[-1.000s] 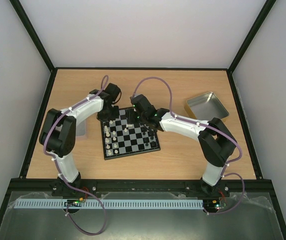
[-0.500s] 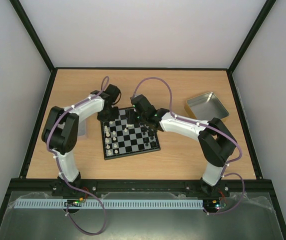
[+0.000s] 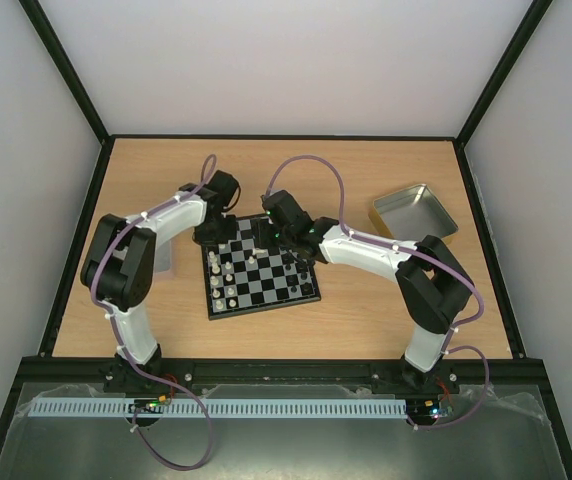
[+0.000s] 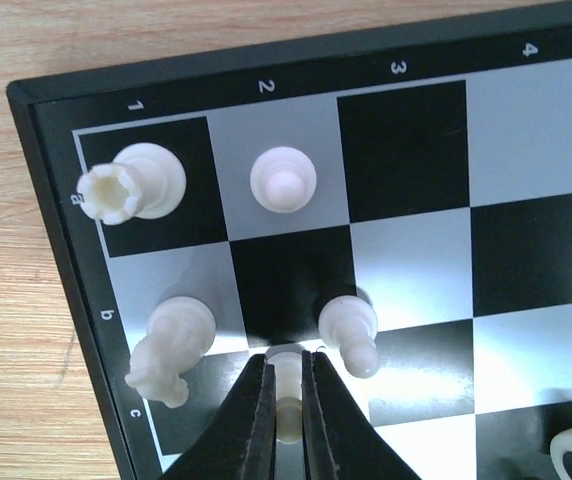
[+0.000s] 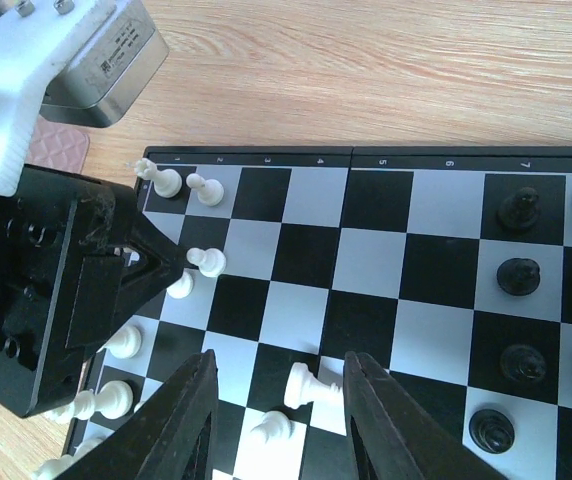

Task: Set up the chess pieces on the board
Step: Pick up the chess piece from the chessboard, then place the chess piece on the chessboard, then adjust the chess piece on the chessboard.

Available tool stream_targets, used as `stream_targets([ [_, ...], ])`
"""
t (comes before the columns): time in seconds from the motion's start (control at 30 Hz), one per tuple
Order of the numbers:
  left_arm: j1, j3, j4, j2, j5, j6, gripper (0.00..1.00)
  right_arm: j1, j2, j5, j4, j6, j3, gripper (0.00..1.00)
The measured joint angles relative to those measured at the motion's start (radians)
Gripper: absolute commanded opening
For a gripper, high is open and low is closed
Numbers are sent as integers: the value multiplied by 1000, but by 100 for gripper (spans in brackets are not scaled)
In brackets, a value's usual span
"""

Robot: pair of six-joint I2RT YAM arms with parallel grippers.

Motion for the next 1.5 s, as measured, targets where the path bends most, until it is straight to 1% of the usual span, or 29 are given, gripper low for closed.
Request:
stream_targets([
  [0.3, -16, -8, -2, -8, 16, 10, 3, 0, 0, 0, 0, 6, -2, 34],
  [0.4, -16, -8, -2, -8, 21, 11, 8, 0, 0, -1, 0, 6, -4, 34],
  [0.5, -16, -8, -5, -8, 29, 13, 18, 0, 0, -2, 0, 7, -4, 34],
  [0.53, -17, -8, -10, -8, 31, 14, 20, 0, 0, -2, 0, 7, -4, 34],
  [0.67, -23, 2, -43, -8, 39, 17, 24, 0, 0, -2, 0, 10, -4, 34],
  [0.8, -24, 53, -60, -5, 38, 17, 27, 0, 0, -2, 0, 14, -6, 34],
  [0.93, -24, 81, -58, -2, 34, 17, 27, 0, 0, -1, 1, 15, -13, 34],
  [1.2, -24, 81, -58, 46, 23, 17, 27, 0, -1, 3, 1, 22, -20, 34],
  [1.3, -23, 81, -55, 57, 19, 17, 25, 0, -1, 4, 0, 24, -23, 33],
  [1.5, -14, 98, -44, 76, 16, 18, 17, 0, -1, 4, 1, 25, -24, 33],
])
